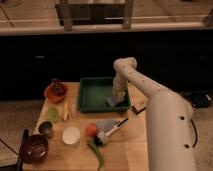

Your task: Wipe tray with sponge

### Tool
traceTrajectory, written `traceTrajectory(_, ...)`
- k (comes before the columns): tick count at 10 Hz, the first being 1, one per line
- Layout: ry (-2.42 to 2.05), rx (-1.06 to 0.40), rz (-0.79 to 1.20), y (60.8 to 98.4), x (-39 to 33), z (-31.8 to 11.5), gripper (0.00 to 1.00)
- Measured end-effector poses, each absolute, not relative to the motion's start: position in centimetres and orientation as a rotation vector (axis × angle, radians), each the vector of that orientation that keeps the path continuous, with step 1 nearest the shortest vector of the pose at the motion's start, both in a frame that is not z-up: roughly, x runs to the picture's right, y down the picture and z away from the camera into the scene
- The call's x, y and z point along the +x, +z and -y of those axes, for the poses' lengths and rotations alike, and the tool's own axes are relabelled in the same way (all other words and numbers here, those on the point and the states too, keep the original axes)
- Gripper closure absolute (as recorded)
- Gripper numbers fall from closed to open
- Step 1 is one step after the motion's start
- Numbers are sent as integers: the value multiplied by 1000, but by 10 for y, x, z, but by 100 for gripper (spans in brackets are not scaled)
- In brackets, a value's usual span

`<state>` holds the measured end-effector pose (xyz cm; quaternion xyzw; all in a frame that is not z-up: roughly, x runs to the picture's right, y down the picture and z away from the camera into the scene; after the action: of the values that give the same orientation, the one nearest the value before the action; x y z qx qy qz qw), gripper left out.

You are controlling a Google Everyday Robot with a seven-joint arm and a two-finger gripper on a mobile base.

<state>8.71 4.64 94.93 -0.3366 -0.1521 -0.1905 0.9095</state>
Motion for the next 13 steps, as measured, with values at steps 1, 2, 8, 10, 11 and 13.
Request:
traceTrajectory(1, -394, -693, 318, 952, 77, -40, 100)
traceTrajectory(2, -397, -691, 325, 954, 66, -35, 100)
traceTrajectory(8, -398, -689, 335, 957, 54, -27, 100)
traceTrajectory(10, -396, -689, 333, 957, 57, -27, 100)
traceTrajectory(11, -395, -689, 333, 957, 57, -27, 100)
traceTrajectory(13, -398, -689, 333, 957, 56, -27, 100)
